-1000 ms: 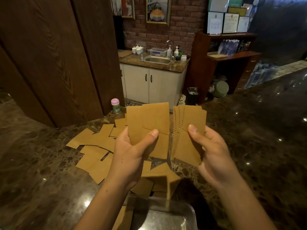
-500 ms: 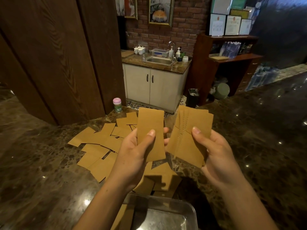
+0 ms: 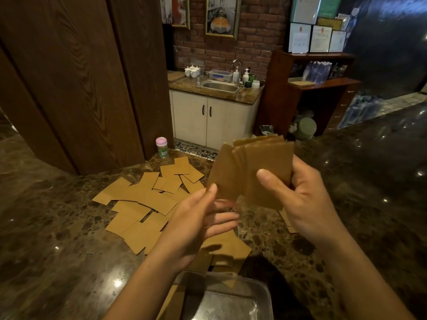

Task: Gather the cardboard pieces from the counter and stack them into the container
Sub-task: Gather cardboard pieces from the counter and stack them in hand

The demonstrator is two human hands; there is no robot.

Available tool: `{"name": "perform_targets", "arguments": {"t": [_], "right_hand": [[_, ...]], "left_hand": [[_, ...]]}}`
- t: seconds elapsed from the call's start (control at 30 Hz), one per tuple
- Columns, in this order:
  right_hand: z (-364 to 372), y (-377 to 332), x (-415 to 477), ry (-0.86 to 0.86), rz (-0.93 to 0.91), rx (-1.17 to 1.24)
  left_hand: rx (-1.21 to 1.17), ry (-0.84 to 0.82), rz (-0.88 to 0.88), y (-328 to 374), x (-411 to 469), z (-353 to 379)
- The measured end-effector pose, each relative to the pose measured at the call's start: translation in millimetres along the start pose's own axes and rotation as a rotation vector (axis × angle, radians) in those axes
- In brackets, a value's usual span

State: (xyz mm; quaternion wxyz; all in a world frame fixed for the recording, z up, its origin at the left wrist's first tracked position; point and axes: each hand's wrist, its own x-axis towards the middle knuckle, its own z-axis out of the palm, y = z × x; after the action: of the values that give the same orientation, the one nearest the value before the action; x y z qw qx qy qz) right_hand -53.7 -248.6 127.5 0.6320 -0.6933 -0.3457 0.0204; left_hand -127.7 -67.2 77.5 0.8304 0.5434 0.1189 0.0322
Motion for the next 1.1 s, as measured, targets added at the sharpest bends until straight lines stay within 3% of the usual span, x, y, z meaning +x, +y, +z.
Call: {"name": "perform_targets", "arguments": {"t": [0.1, 0.17, 0.37, 0.57, 0.67, 0.77, 0.83, 0.97, 1.1], "right_hand": [[-10, 5, -4, -0.278, -0.145, -0.33], [-16, 6, -7, -0.43, -0.16, -0.466], [-27, -4, -13, -0.701, -0.119, -0.692], [-43, -24, -2, -0.503, 0.107, -0.195], [-42, -28, 19, -0.432, 0.139, -0.217], [-35, -29, 40, -0.488, 0.276, -0.249], [-32, -27, 48, -0.491, 0.314, -0.238], [-31, -14, 45, -0.338, 0.291, -0.141], [-22, 3, 31, -0.406, 0.353, -0.117]], "left_hand": [[-0.238, -0.004, -0.098, 7, 0, -4], [-0.294, -0.089, -0.098, 12, -2, -6], [-0.127, -0.136, -0.013, 8, -6, -1], [0.038, -0.133, 0.103, 6, -12, 1], [0.252, -0.223, 0.113, 7, -15, 0], [0.393, -0.323, 0.103, 10, -17, 0], [0.371, -0.234, 0.142, 11, -17, -1], [0.196, 0.094, 0.307, 13, -15, -3], [0.014, 0.239, 0.403, 14, -5, -2]]}}
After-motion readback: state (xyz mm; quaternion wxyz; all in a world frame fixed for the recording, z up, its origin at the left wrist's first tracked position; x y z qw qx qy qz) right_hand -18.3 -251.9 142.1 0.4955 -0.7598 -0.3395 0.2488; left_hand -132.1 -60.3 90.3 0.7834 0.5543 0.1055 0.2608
